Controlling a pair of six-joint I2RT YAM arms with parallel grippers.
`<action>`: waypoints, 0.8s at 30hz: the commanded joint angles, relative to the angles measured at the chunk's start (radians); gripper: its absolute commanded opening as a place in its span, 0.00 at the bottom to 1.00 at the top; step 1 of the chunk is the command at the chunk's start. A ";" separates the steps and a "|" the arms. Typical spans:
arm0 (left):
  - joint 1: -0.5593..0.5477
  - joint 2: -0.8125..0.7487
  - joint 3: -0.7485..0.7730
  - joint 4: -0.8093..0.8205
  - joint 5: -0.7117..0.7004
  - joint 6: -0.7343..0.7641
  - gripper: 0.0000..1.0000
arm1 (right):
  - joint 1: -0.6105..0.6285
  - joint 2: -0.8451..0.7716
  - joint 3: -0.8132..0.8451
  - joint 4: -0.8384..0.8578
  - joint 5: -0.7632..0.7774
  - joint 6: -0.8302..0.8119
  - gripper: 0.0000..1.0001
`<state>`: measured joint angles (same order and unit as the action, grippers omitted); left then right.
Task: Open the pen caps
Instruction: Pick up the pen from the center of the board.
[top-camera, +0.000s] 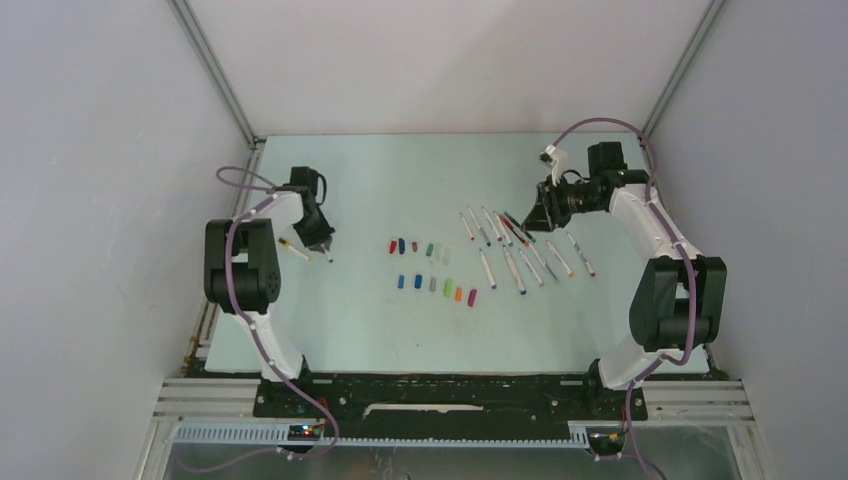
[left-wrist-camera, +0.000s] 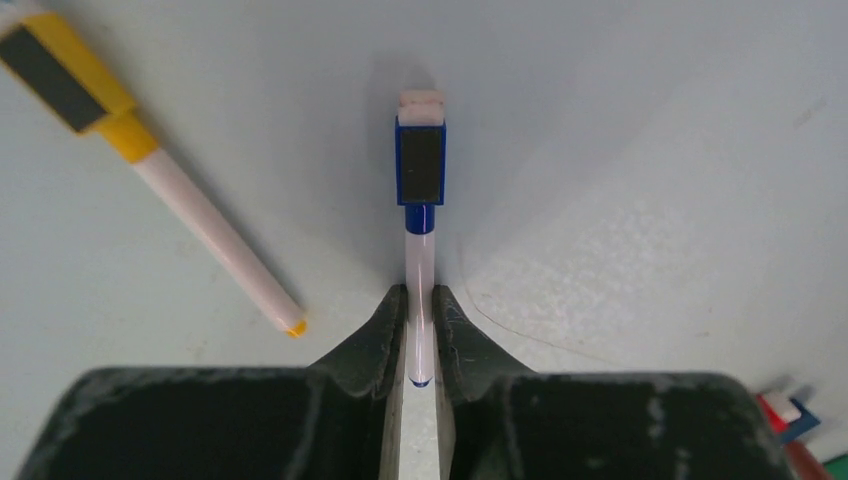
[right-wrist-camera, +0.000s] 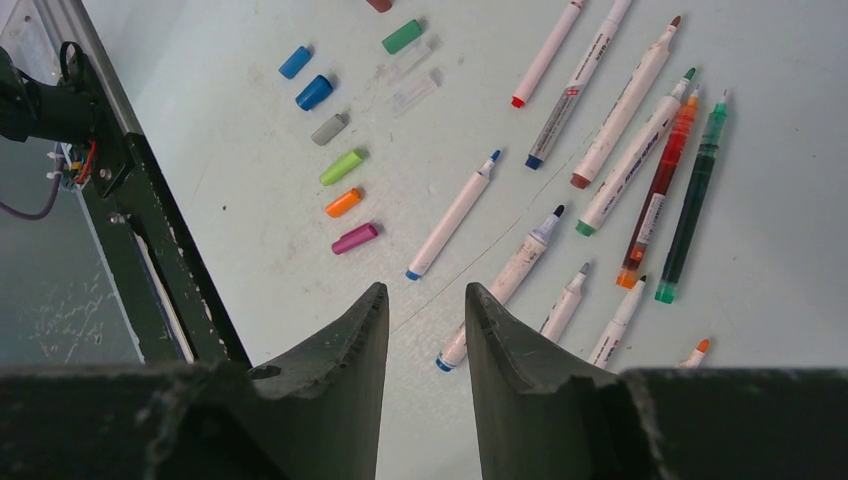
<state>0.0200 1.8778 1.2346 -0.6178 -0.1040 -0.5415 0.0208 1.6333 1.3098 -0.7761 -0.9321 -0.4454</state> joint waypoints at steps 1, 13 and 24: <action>-0.081 0.001 0.049 -0.037 0.050 0.070 0.15 | -0.006 -0.022 0.005 0.008 -0.028 -0.013 0.36; -0.205 -0.041 -0.030 -0.055 0.066 0.105 0.14 | -0.007 -0.026 0.003 0.006 -0.031 -0.015 0.36; -0.277 -0.059 -0.129 -0.012 0.077 0.081 0.14 | -0.007 -0.023 0.004 0.005 -0.034 -0.016 0.36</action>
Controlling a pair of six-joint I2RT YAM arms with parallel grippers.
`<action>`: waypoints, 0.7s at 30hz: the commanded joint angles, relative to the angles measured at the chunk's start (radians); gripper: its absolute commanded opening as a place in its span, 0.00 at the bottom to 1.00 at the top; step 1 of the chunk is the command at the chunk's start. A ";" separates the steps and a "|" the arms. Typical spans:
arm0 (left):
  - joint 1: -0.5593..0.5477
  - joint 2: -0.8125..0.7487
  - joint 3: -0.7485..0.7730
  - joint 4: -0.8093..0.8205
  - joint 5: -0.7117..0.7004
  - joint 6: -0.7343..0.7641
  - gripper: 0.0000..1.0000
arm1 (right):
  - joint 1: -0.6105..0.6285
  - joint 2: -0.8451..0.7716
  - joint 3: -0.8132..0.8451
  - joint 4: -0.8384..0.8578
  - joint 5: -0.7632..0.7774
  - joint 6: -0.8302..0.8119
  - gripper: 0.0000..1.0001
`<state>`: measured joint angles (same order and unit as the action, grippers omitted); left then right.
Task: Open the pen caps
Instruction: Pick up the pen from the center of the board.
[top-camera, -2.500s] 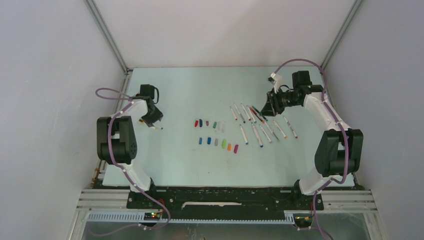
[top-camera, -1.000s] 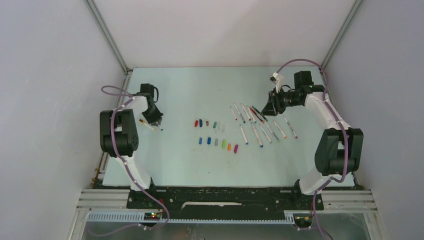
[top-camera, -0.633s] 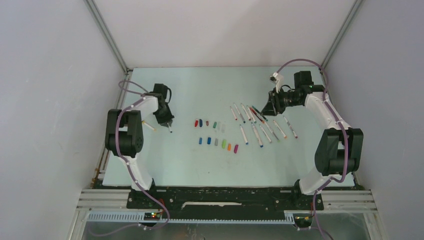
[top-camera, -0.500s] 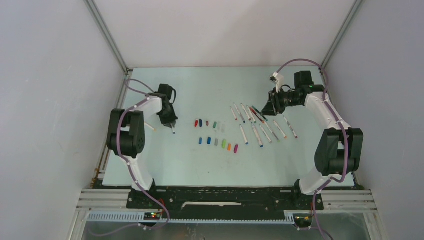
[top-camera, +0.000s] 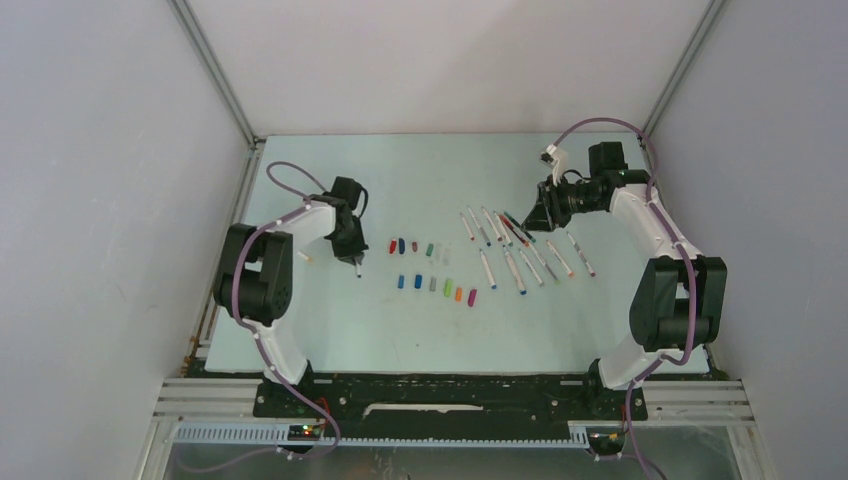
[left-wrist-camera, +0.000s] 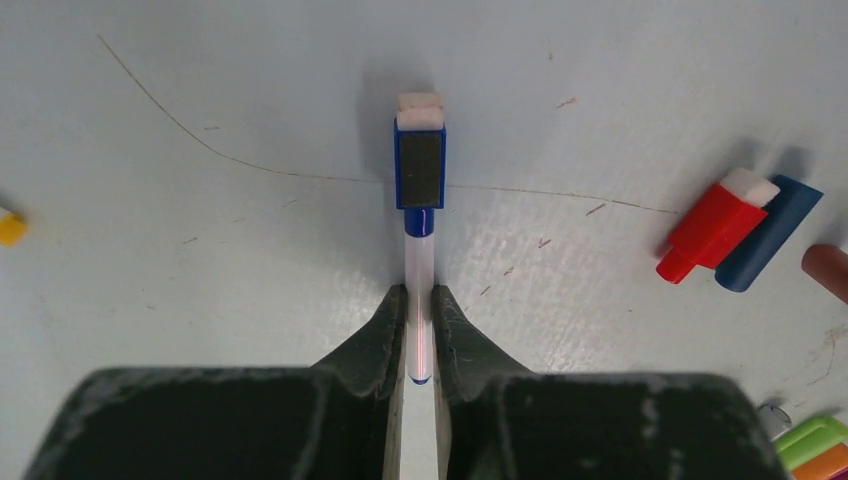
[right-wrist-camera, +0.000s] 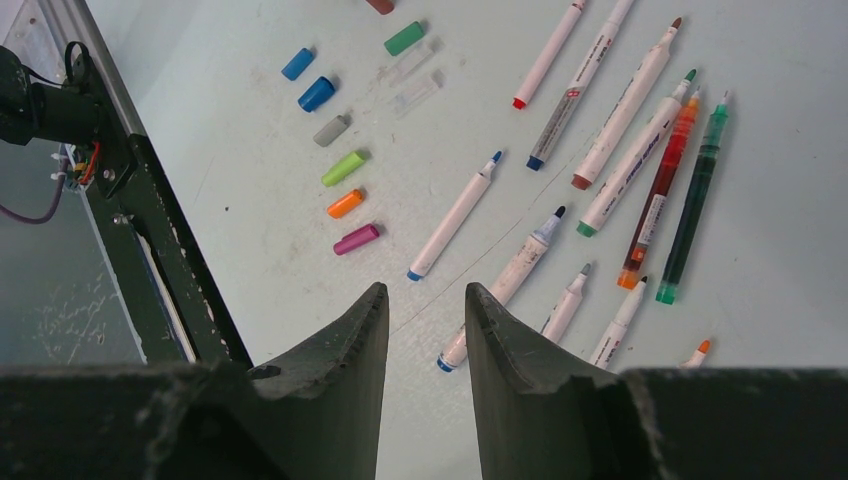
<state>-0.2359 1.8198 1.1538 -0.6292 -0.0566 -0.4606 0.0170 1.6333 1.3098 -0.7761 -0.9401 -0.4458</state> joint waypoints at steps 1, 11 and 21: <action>-0.022 -0.001 -0.046 -0.002 0.027 0.001 0.14 | -0.003 -0.023 0.003 0.005 -0.026 -0.015 0.36; -0.025 0.033 -0.011 -0.044 -0.012 0.005 0.26 | -0.003 -0.024 0.003 0.005 -0.027 -0.016 0.36; -0.032 0.071 0.017 -0.093 -0.032 0.012 0.12 | -0.004 -0.029 0.004 0.003 -0.033 -0.018 0.36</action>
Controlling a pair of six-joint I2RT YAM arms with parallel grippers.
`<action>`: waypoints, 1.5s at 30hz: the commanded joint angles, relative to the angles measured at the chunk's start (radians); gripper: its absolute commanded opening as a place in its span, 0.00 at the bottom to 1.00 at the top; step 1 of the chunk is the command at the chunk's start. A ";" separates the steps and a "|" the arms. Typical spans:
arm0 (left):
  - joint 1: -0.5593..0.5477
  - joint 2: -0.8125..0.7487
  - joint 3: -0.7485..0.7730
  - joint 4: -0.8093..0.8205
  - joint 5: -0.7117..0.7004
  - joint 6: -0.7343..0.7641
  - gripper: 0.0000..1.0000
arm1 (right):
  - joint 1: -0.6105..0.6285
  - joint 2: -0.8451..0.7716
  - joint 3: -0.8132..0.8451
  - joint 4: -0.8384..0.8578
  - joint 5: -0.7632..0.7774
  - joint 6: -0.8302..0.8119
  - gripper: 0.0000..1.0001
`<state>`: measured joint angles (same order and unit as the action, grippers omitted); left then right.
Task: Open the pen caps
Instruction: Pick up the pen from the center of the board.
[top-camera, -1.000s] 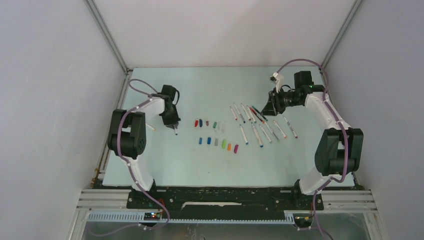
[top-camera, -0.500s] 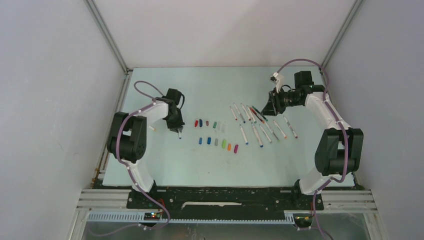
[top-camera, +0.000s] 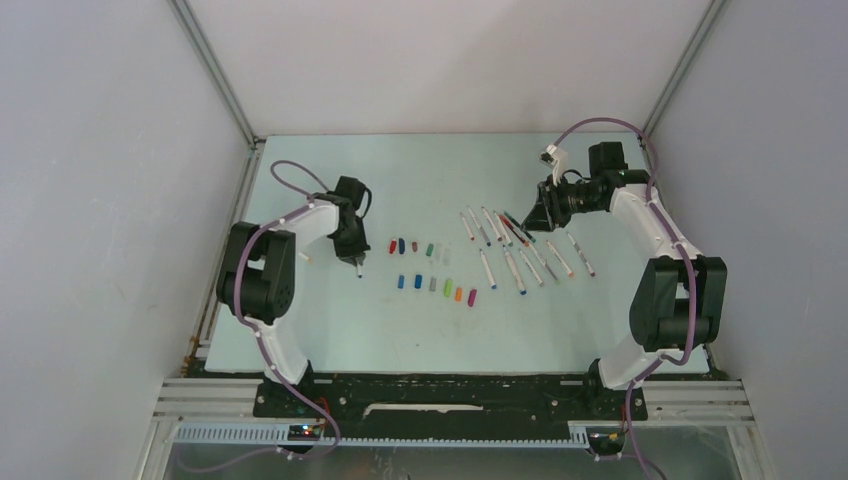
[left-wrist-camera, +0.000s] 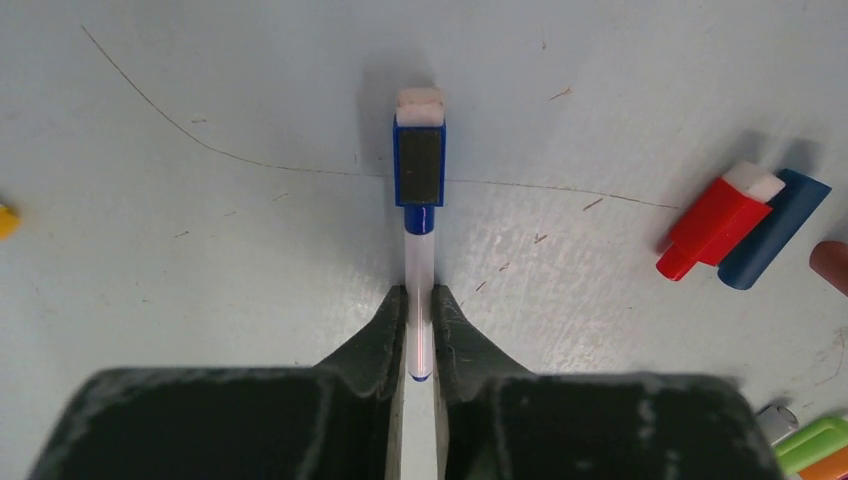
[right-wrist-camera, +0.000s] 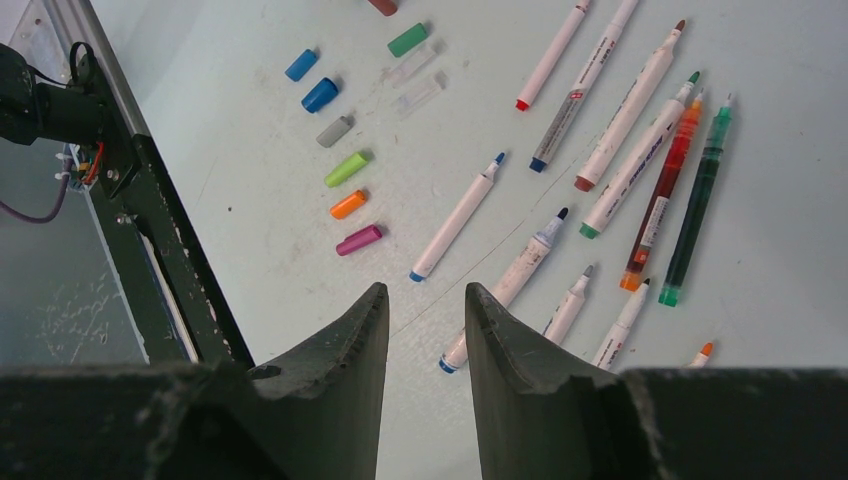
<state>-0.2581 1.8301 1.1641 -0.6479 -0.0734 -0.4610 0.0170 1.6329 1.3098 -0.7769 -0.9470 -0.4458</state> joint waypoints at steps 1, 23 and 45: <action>-0.012 0.060 0.007 -0.074 -0.015 0.013 0.08 | -0.003 -0.031 0.004 0.004 -0.028 -0.018 0.36; -0.038 -0.571 -0.267 0.409 0.256 -0.035 0.00 | 0.055 -0.122 0.004 -0.010 -0.301 -0.007 0.37; -0.392 -0.562 -0.172 1.134 0.411 -0.242 0.00 | 0.218 -0.167 -0.024 0.550 -0.396 0.668 0.50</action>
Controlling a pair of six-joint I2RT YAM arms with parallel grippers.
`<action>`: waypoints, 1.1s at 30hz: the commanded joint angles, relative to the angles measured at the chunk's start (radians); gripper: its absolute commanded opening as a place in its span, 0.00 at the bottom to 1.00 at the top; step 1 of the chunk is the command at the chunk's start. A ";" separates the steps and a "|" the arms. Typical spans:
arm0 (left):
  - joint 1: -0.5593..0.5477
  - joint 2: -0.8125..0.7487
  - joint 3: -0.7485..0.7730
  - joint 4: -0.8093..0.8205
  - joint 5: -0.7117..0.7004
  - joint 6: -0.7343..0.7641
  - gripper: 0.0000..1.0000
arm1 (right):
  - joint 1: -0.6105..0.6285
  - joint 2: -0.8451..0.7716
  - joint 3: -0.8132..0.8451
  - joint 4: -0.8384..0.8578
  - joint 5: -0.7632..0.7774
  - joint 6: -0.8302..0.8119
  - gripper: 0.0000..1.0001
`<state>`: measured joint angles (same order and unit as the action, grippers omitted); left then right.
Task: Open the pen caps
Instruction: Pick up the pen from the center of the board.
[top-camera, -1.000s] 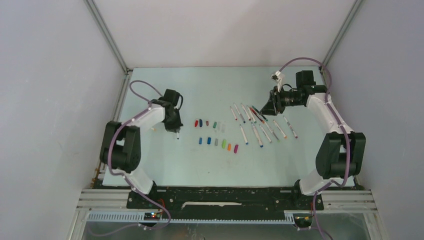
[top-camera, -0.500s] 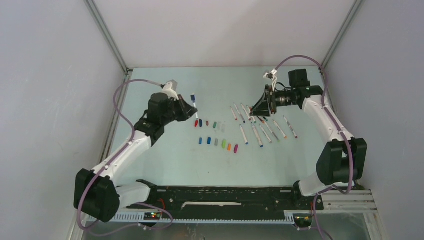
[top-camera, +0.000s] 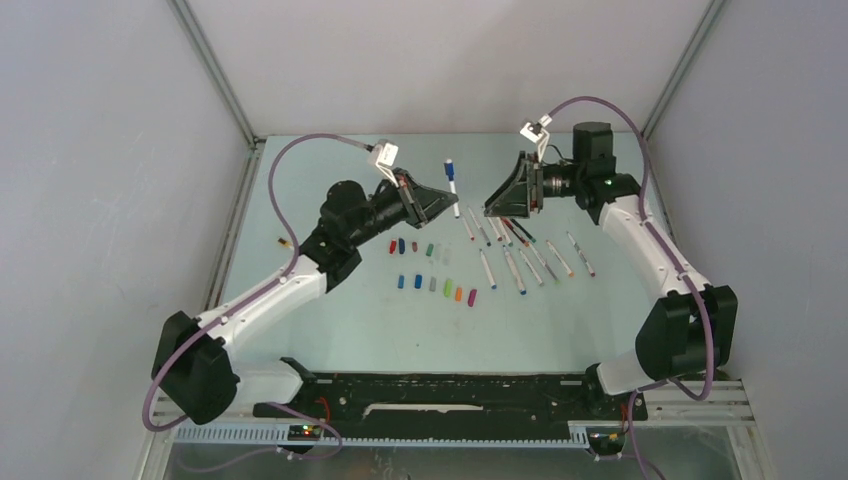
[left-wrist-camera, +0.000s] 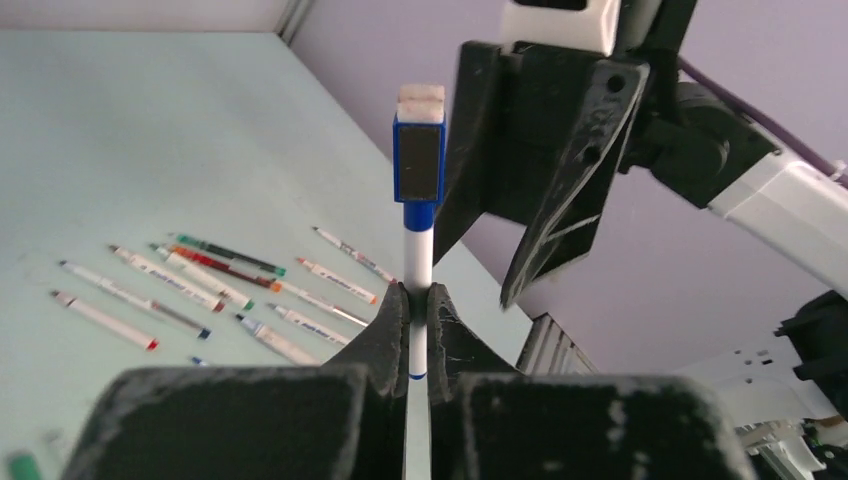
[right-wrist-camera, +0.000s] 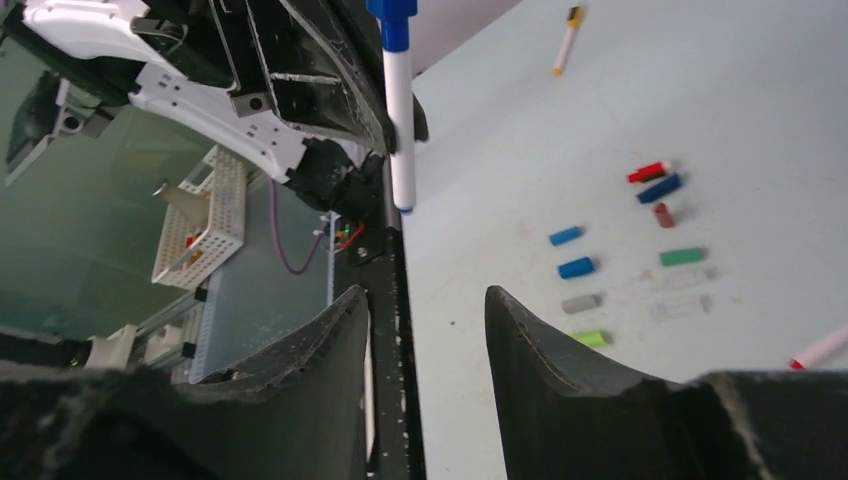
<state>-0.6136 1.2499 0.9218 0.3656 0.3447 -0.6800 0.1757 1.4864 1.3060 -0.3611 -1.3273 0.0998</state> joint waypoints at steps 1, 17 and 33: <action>-0.044 0.024 0.074 0.123 -0.008 -0.022 0.00 | 0.070 -0.027 -0.040 0.192 -0.015 0.147 0.50; -0.117 0.054 0.097 0.134 -0.047 0.008 0.00 | 0.117 -0.010 -0.087 0.427 -0.056 0.378 0.48; -0.120 0.017 0.084 0.124 -0.084 0.031 0.00 | 0.161 0.007 -0.087 0.431 -0.072 0.388 0.38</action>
<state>-0.7246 1.3003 0.9417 0.4549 0.2913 -0.6815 0.3149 1.4879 1.2106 0.0338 -1.3666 0.4644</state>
